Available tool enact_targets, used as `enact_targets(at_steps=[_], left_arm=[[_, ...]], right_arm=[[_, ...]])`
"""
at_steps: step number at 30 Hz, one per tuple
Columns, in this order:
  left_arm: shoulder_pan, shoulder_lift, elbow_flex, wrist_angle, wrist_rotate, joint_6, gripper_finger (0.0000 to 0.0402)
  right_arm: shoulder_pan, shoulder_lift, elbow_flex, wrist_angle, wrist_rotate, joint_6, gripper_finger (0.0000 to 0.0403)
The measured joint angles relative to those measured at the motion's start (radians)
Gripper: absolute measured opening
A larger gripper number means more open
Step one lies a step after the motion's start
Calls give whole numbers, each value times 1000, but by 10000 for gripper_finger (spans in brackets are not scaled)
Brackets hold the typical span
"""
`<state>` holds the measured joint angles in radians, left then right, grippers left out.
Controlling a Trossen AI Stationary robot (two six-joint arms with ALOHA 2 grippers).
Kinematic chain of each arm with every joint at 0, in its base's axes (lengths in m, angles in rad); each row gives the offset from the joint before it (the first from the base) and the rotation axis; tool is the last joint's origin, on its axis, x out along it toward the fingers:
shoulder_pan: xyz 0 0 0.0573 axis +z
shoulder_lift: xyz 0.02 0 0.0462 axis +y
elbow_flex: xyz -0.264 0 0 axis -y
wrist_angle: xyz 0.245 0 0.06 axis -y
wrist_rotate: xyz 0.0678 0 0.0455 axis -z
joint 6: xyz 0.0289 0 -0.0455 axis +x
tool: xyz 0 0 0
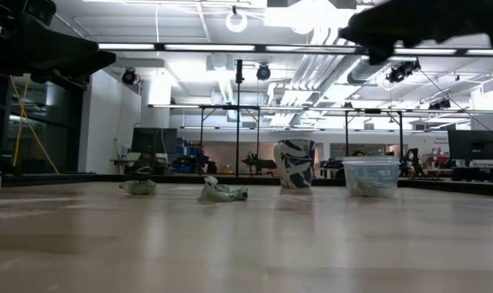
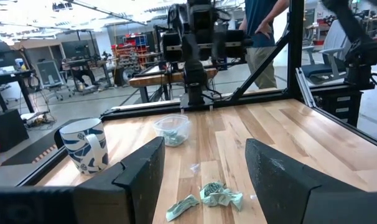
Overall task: Pick and place Stevia / Truvia into bins
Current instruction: Put the stevia packet into the round transparent container
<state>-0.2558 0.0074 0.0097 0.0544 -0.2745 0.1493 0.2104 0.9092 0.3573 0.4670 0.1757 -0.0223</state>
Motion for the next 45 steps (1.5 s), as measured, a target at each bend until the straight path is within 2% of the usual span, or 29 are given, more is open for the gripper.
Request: enact_targets(at_steps=[9,12,16,20,35,45], left_arm=[[0,0,0,0,1,0,257],[0,0,0,0,1,0,257],[0,0,0,0,1,0,257],[0,0,0,0,1,0,257],[0,0,0,0,1,0,258],[0,1,0,3,6,-41,257]], right_arm=[[0,-533,-205,-216,77,45,94],[0,-656,-251,-252,77,48,88],[0,-755,-307,-276,60,41,87],[0,-799,-330,-266,55,26,87],[0,-798,-341,-305,63,59,87],[0,-798,-341,-305,232,41,87]])
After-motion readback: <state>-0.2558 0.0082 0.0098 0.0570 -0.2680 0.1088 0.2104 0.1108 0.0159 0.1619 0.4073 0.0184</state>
